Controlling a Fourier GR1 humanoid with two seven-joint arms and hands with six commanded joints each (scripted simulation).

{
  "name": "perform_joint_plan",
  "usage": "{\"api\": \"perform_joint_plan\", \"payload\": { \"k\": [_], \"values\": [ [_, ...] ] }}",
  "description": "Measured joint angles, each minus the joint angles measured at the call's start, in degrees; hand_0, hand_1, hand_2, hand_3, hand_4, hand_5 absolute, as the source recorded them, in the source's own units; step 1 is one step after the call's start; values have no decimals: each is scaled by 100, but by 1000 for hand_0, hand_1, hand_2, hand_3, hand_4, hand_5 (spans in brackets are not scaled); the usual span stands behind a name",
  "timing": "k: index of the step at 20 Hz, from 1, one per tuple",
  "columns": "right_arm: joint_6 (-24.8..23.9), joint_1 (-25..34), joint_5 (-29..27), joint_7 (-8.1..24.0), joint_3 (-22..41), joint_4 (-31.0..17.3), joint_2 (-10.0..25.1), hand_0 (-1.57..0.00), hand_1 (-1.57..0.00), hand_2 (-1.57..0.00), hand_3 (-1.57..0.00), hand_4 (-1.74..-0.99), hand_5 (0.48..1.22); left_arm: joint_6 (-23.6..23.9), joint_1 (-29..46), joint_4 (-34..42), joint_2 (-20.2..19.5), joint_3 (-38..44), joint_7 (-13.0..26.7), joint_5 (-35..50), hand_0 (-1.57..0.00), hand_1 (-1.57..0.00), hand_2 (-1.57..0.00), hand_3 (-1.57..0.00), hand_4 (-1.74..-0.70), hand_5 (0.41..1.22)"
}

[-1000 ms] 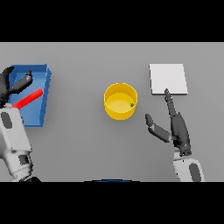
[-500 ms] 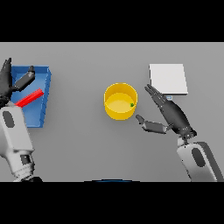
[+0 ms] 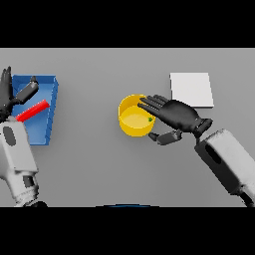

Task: Pick up the red beaker and tilt it to pour out 1 green nut into yellow bowl. Pick up the yellow bowl and place it on the metallic measuring scale.

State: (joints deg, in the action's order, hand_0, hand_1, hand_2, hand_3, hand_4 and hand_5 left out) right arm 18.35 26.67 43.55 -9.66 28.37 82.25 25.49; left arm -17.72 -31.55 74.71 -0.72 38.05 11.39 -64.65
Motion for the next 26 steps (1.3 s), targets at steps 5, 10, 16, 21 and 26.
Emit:
{"api": "perform_joint_plan", "payload": {
  "k": [5, 10, 16, 21, 26],
  "values": [
    [299, 558, 472, -182, 586, -582, -96, 1, 1, 1, 1, -1218, 720, -67, -11, 63, -40, 42, 46, 34, 0, 0, 0, 0, -746, 704],
    [591, 980, 581, -253, 878, -1159, -352, 1, 1, 1, 1, -1245, 730, -61, 49, 66, -66, 52, -39, 39, 1, 1, 1, 1, -739, 699],
    [765, 1371, 755, -255, 1136, -1602, -555, 1, 1, 1, 1, -1261, 736, -72, 96, 142, -42, 53, -71, 48, 1, 1, 1, 1, -744, 698],
    [948, 1548, 751, -142, 1180, -2028, -719, 1, 1, -3, -28, -1282, 749, -58, 8, -18, -165, 117, -32, 76, 1, 1, 1, 1, -744, 697],
    [1238, 1503, 636, 89, 1094, -2133, -767, -161, -135, -147, -182, -1321, 839, -109, 77, 58, -151, 126, -90, 109, 1, 1, 1, 1, -752, 701]
  ]
}}
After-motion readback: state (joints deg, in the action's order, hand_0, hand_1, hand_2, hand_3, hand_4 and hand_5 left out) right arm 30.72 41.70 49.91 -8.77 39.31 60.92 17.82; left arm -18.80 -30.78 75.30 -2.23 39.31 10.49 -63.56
